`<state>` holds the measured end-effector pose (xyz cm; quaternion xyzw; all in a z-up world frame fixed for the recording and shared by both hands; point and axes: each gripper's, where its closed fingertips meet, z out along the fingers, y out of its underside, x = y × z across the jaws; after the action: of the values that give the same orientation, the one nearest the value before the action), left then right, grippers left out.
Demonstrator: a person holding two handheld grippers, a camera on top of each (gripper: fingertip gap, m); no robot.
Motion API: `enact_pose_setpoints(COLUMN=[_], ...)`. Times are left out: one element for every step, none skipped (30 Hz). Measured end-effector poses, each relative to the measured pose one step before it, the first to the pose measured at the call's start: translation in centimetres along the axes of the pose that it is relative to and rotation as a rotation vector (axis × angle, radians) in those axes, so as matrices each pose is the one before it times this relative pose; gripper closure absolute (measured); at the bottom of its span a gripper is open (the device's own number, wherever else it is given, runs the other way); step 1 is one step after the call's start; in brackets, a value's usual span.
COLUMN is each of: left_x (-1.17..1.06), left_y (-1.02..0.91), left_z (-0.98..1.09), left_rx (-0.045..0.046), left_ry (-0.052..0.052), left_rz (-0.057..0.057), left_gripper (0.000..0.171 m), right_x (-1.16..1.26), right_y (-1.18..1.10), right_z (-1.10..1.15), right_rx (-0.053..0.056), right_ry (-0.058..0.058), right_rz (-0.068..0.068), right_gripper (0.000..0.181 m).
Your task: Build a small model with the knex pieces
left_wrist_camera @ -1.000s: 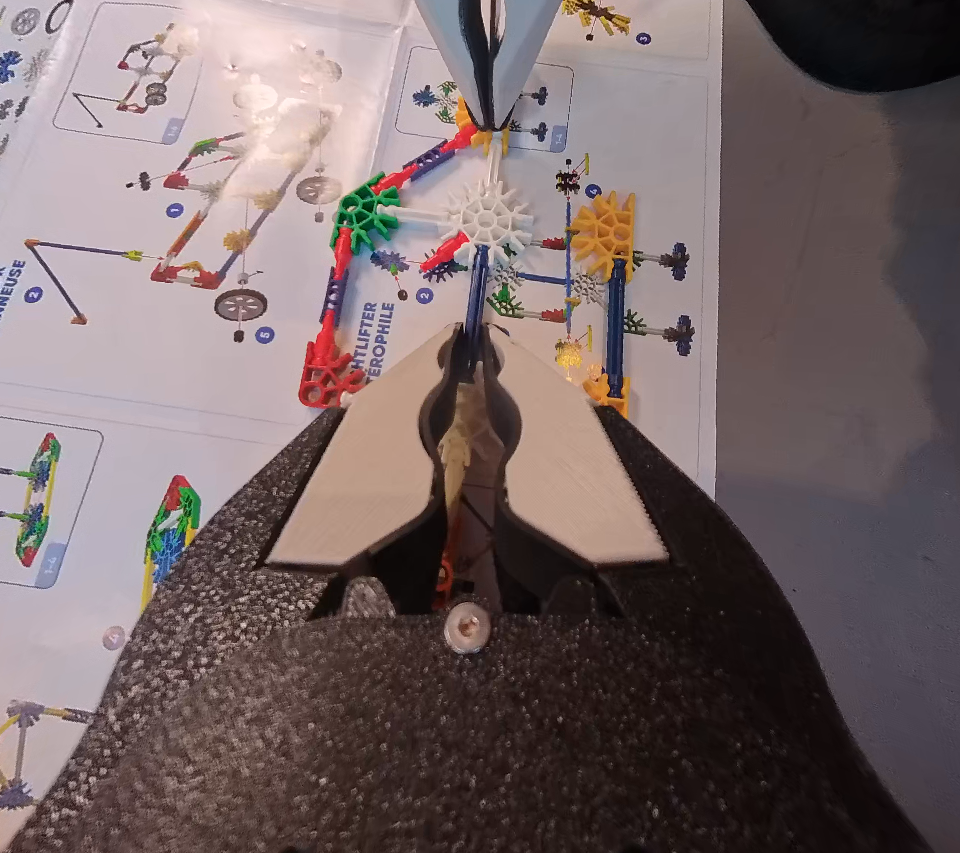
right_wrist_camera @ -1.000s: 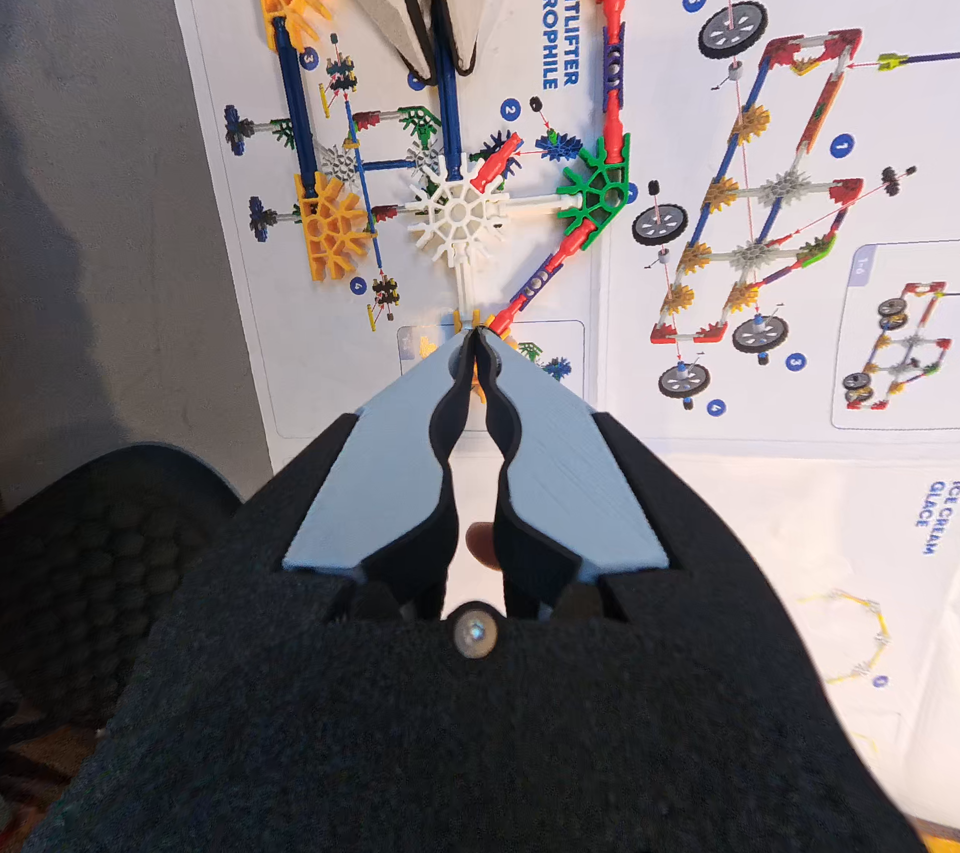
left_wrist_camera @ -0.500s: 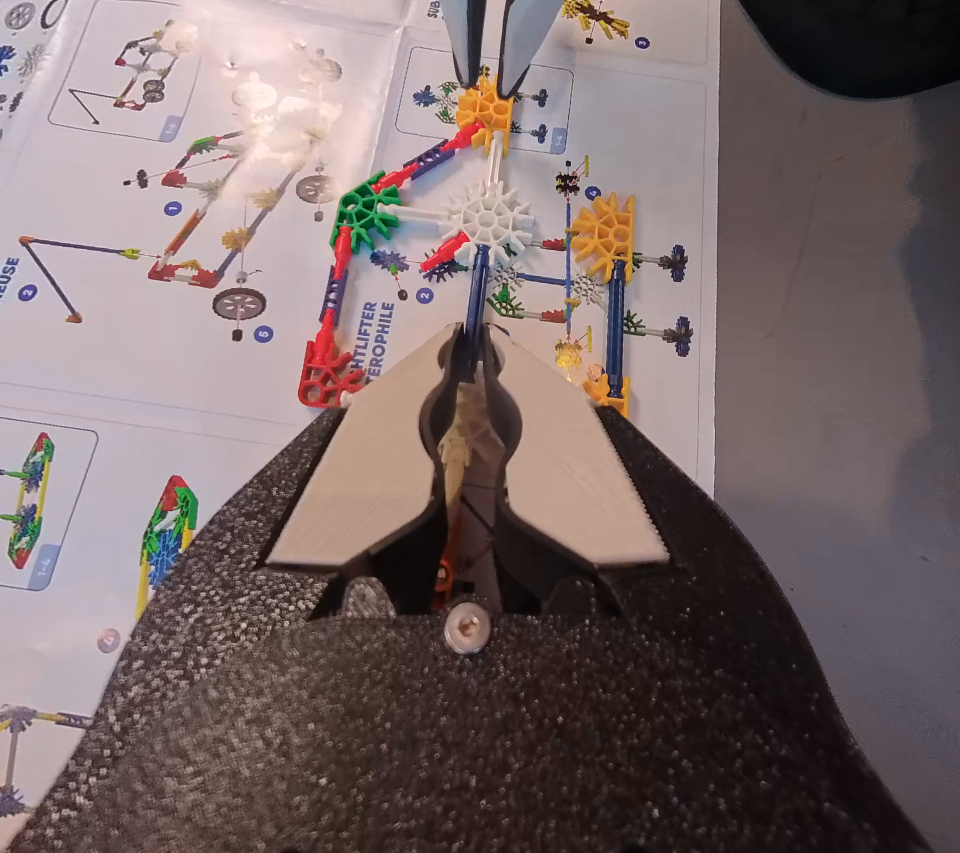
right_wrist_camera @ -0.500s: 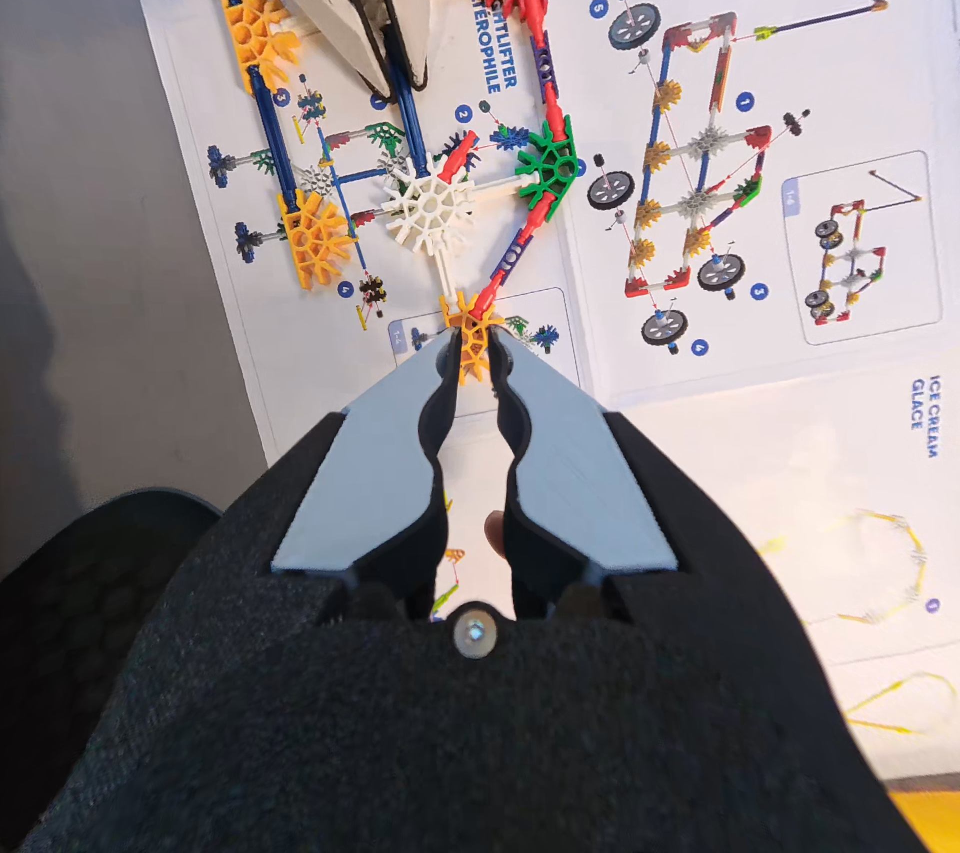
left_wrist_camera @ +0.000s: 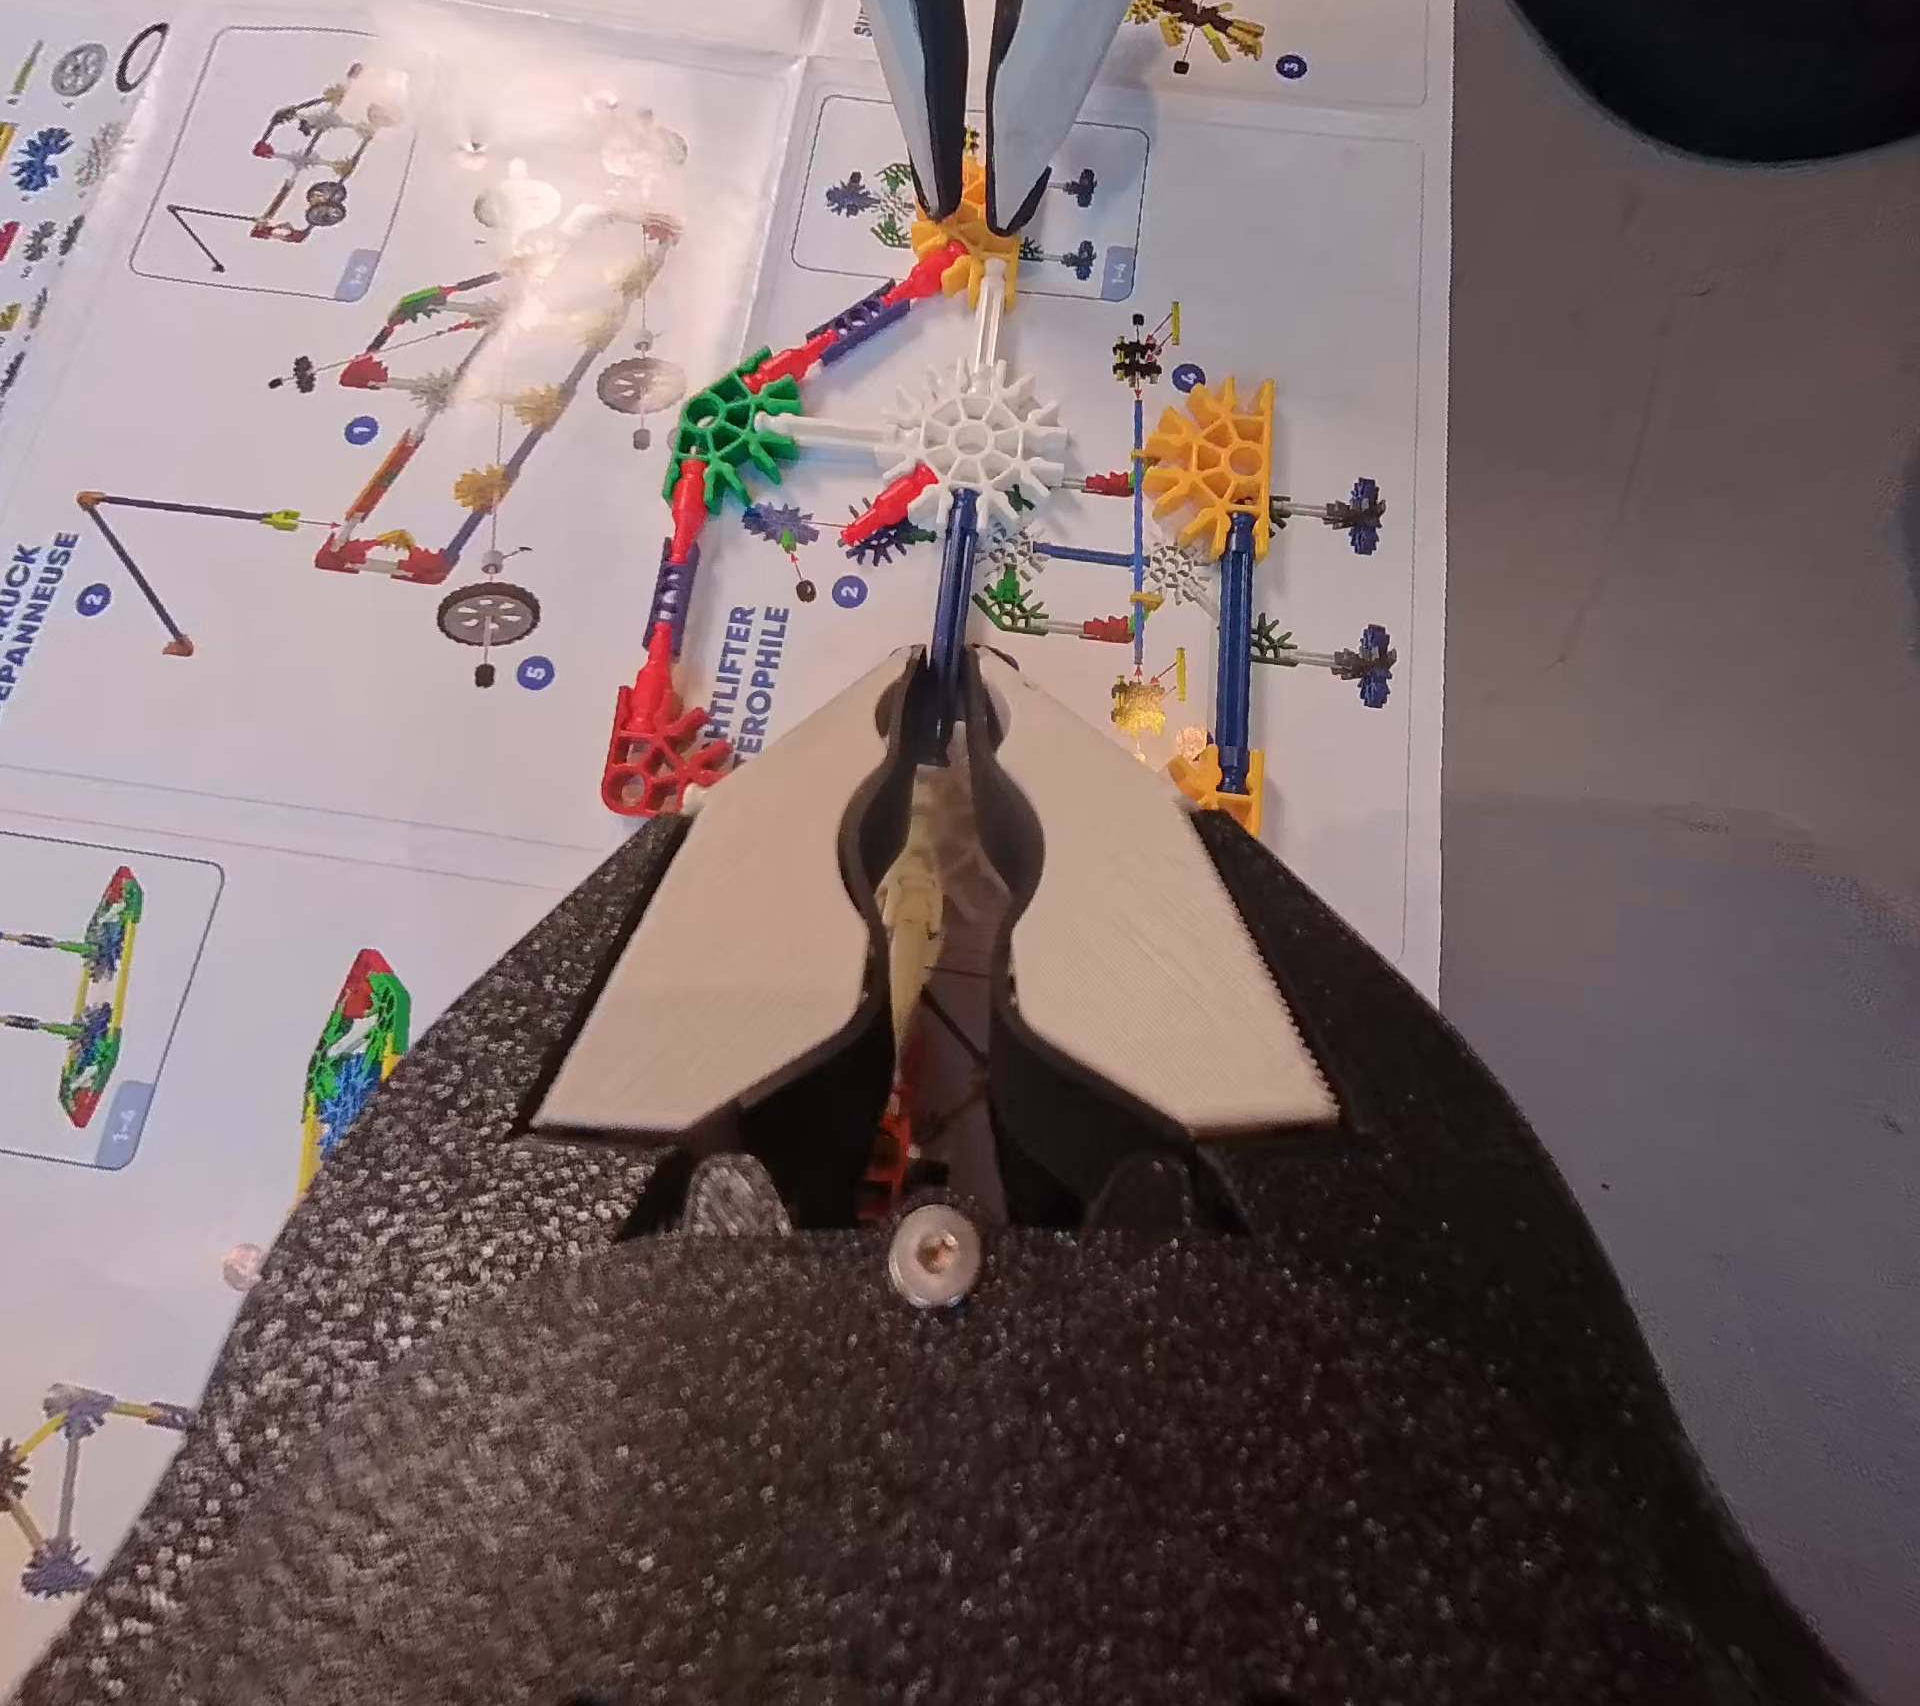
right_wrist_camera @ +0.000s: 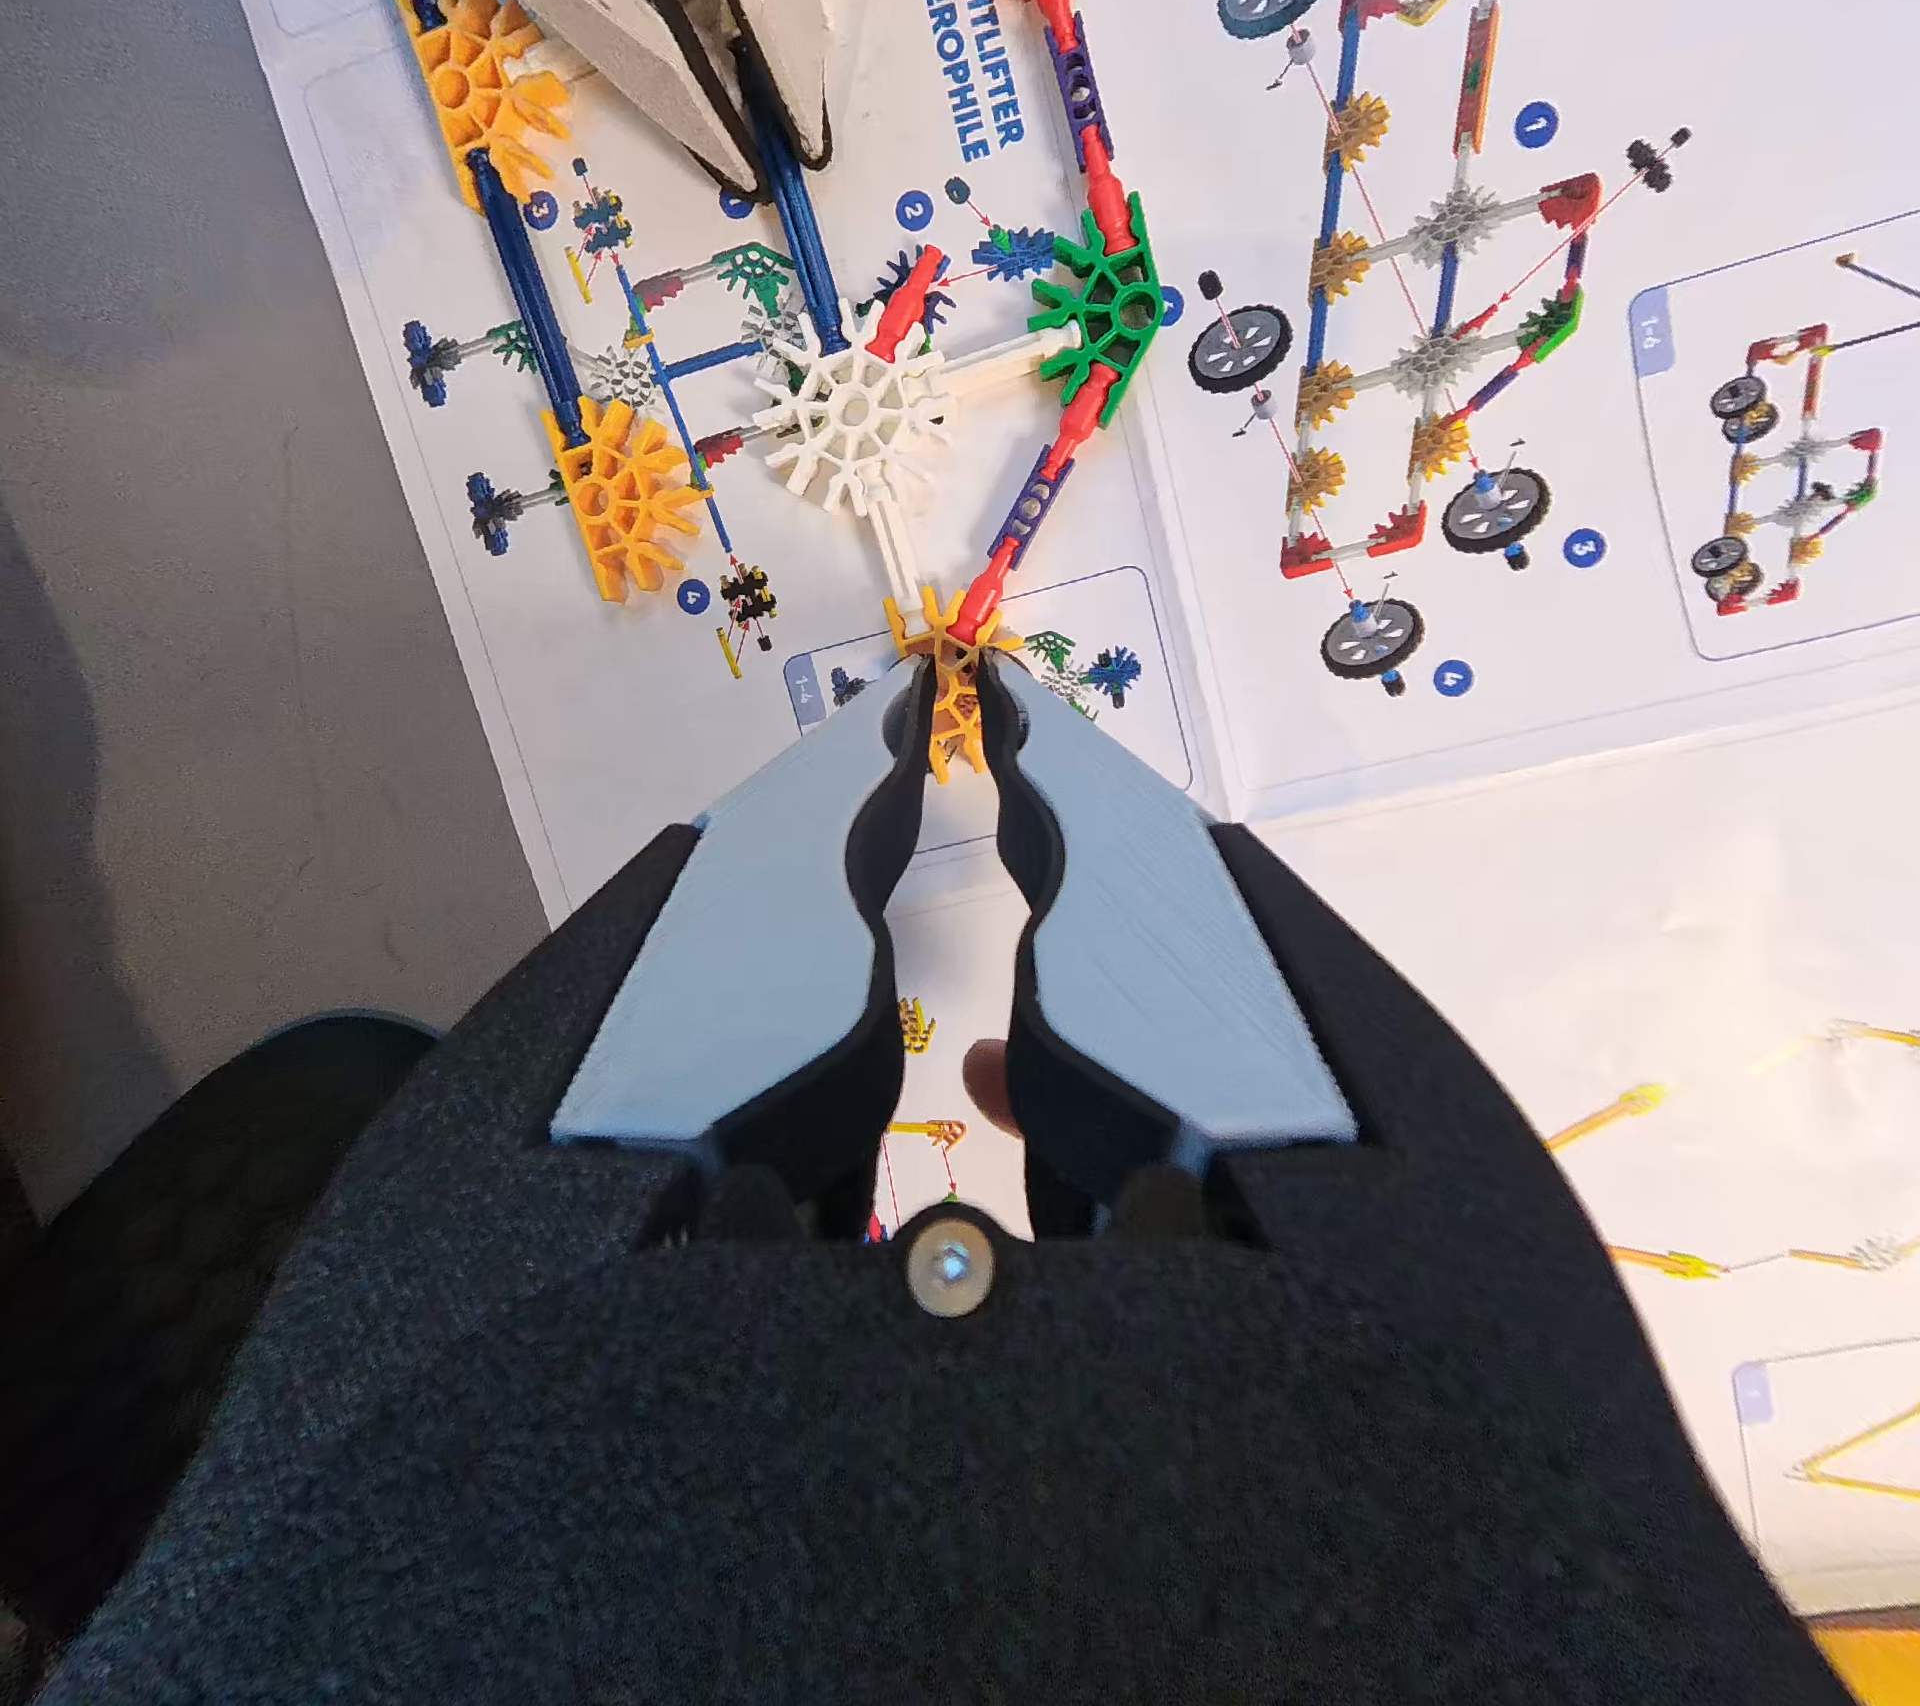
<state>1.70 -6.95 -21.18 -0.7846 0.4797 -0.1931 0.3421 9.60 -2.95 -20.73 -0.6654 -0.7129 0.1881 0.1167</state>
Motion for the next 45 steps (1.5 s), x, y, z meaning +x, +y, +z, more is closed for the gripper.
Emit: enact_pose_setpoints(left_x=[0.001, -0.007, -0.009, -0.001, -0.006, -0.008, -0.036, -0.141, -0.175, -0.062, 0.041, 0.026, 0.019, 0.104, 0.125, 0.102, 0.048, 0.031, 0.005, -0.004, -0.023, -0.045, -0.034, -0.020, -0.007, 0.006, 0.024, 0.033, 0.008, -0.002, -0.010, -0.014, -0.034, -0.046, -0.033, -0.052, -0.088, -0.171, -0.163, -0.073, -0.034, -0.007, -0.021, -0.118, -0.214], left_y=[0.009, -0.001, -0.012, 0.000, 0.000, -0.009, 0.007, 0.006, -0.008, -0.002, 0.002, 0.004, 0.024, 0.014, -0.016, -0.015, -0.010, -0.001, -0.001, 0.001, -0.005, -0.001, -0.009, -0.002, -0.013, -0.009, 0.006, 0.012, 0.002, -0.003, 0.021, 0.023, 0.033, 0.047, 0.066, 0.041, 0.073, 0.093, 0.054, -0.043, -0.088, -0.096, -0.086, -0.063, -0.093], left_z=[0.004, 0.000, -0.001, 0.004, -0.004, 0.002, -0.014, -0.019, -0.034, -0.017, -0.001, -0.002, 0.005, 0.018, 0.022, 0.018, 0.010, 0.006, -0.003, -0.008, -0.006, -0.023, -0.008, -0.020, -0.017, -0.018, -0.007, -0.007, -0.006, -0.004, -0.017, -0.031, -0.057, -0.068, -0.075, -0.050, -0.028, -0.001, 0.018, 0.034, 0.039, 0.046, 0.030, -0.004, -0.102], left_rx=[-0.00067, -0.00067, -0.00061, -0.00067, -0.00141, -0.00333, -0.00595, -0.00818, -0.00848, -0.00869, -0.00673, -0.00474, -0.00422, -0.00440, -0.00428, -0.00444, -0.00442, -0.00377, -0.00245, -0.00159, -0.00064, -0.00038, 0.00008, 0.00097, 0.00224, 0.00265, 0.00190, 0.00143, 0.00219, 0.00153, -0.00033, -0.00107, -0.00072, -0.00101, -0.00011, 0.00291, 0.00087, -0.00110, 0.00138, 0.00602, 0.00791, 0.00885, 0.00810, 0.00513, 0.00749], left_ry=[-0.0067, -0.0059, -0.0039, -0.0021, -0.0015, -0.0025, -0.0063, -0.0132, -0.0144, -0.0047, 0.0031, 0.0021, 0.0022, 0.0086, 0.0116, 0.0092, 0.0052, 0.0025, 0.0011, 0.0008, 0.0002, -0.0004, -0.0010, -0.0004, 0.0006, 0.0024, 0.0060, 0.0082, 0.0054, 0.0019, 0.0001, -0.0015, -0.0033, -0.0040, -0.0022, -0.0017, -0.0040, -0.0112, -0.0114, -0.0041, -0.0015, -0.0016, -0.0045, -0.0118, -0.0182], left_rz=[0.0063, 0.0046, 0.0012, -0.0014, -0.0009, 0.0020, 0.0061, 0.0110, 0.0119, 0.0063, 0.0010, 0.0006, 0.0005, -0.0037, -0.0074, -0.0056, -0.0003, 0.0050, 0.0070, 0.0065, 0.0044, 0.0046, 0.0060, 0.0065, 0.0059, 0.0009, -0.0034, -0.0046, -0.0023, 0.0009, 0.0017, 0.0022, 0.0041, 0.0051, 0.0033, 0.0001, 0.0009, 0.0056, 0.0059, 0.0002, -0.0032, 0.0007, 0.0058, 0.0066, 0.0034], left_gripper=[0.167, 0.167, 0.167, 0.167, 0.167, 0.167, 0.167, 0.164, 0.160, 0.158, 0.157, 0.158, 0.158, 0.159, 0.162, 0.165, 0.166, 0.167, 0.167, 0.167, 0.167, 0.167, 0.168, 0.168, 0.168, 0.168, 0.168, 0.168, 0.169, 0.169, 0.169, 0.169, 0.168, 0.168, 0.168, 0.168, 0.168, 0.168, 0.168, 0.168, 0.168, 0.168, 0.168, 0.168, 0.168], right_x=[0.014, 0.022, 0.095, 0.085, 0.163, 0.008, -0.247, -0.130, 0.046, 0.043, 0.010, 0.026, -0.036, -0.021, -0.045, 0.029, 0.091, -0.041, 0.064, 0.010, -0.006, -0.020, -0.007, -0.004, -0.010, 0.001, -0.007, -0.015, -0.002, 0.011, 0.001, 0.031, 0.085, 0.112, 0.014, 0.035, 0.082, 0.042, -0.016, 0.027, 0.068, 0.083, 0.073, 0.075, 0.097], right_y=[-0.003, -0.008, -0.014, -0.026, -0.024, -0.002, -0.026, -0.030, 0.130, 0.324, 0.358, 0.343, 0.355, 0.083, 0.056, 0.052, 0.084, 0.018, 0.002, 0.002, -0.008, -0.008, -0.008, -0.008, -0.001, -0.005, -0.009, -0.002, 0.001, -0.002, -0.021, -0.037, -0.047, -0.038, -0.106, -0.085, -0.012, -0.023, -0.056, -0.053, -0.031, -0.063, -0.058, -0.058, -0.124], right_z=[-0.004, -0.008, -0.027, -0.045, -0.051, -0.086, -0.126, -0.151, -0.111, -0.032, 0.015, 0.076, 0.103, 0.046, -0.031, -0.061, -0.032, -0.019, -0.018, -0.003, -0.005, -0.003, -0.003, -0.006, -0.011, -0.008, -0.006, -0.008, -0.006, -0.005, 0.015, 0.019, 0.025, -0.006, -0.009, -0.048, -0.072, -0.109, -0.117, -0.101, -0.083, -0.073, -0.072, -0.091, -0.102], right_rx=[-0.0010, -0.0012, 0.0002, 0.0029, 0.0076, 0.0119, 0.0174, 0.0209, 0.0127, 0.0035, 0.0038, 0.0051, 0.0035, 0.0180, 0.0126, 0.0098, 0.0078, 0.0098, 0.0076, 0.0056, 0.0041, 0.0029, 0.0029, 0.0035, 0.0036, 0.0033, 0.0029, 0.0018, 0.0011, 0.0018, 0.0037, 0.0059, 0.0061, 0.0052, 0.0125, 0.0124, 0.0096, 0.0106, 0.0130, 0.0119, 0.0120, 0.0126, 0.0110, 0.0109, 0.0151], right_ry=[0.0035, 0.0060, 0.0126, 0.0120, 0.0159, 0.0026, -0.0136, -0.0031, 0.0108, 0.0111, 0.0089, 0.0071, 0.0027, 0.0046, 0.0013, 0.0070, 0.0109, 0.0034, 0.0079, 0.0054, 0.0049, 0.0049, 0.0051, 0.0053, 0.0053, 0.0057, 0.0058, 0.0050, 0.0042, 0.0031, 0.0030, 0.0055, 0.0093, 0.0122, 0.0070, 0.0063, 0.0091, 0.0055, -0.0001, 0.0012, 0.0024, 0.0023, 0.0020, 0.0032, 0.0059], right_rz=[-0.0048, -0.0098, -0.0131, -0.0135, -0.0067, 0.0047, 0.0134, 0.0095, 0.0045, 0.0011, 0.0017, 0.0079, 0.0101, 0.0074, 0.0107, 0.0075, 0.0012, 0.0009, 0.0007, -0.0007, -0.0007, -0.0003, -0.0003, -0.0016, -0.0008, -0.0016, -0.0016, -0.0008, 0.0017, 0.0018, 0.0030, 0.0024, 0.0022, 0.0017, 0.0030, 0.0049, 0.0028, 0.0007, 0.0054, 0.0087, 0.0082, 0.0086, 0.0080, 0.0061, 0.0049], right_gripper=[0.174, 0.173, 0.173, 0.172, 0.168, 0.162, 0.162, 0.160, 0.158, 0.156, 0.154, 0.154, 0.154, 0.154, 0.154, 0.159, 0.162, 0.163, 0.165, 0.166, 0.166, 0.166, 0.167, 0.167, 0.167, 0.167, 0.167, 0.167, 0.167, 0.167, 0.167, 0.167, 0.168, 0.172, 0.172, 0.172, 0.174, 0.174, 0.174, 0.173, 0.174, 0.174, 0.175, 0.175, 0.175])
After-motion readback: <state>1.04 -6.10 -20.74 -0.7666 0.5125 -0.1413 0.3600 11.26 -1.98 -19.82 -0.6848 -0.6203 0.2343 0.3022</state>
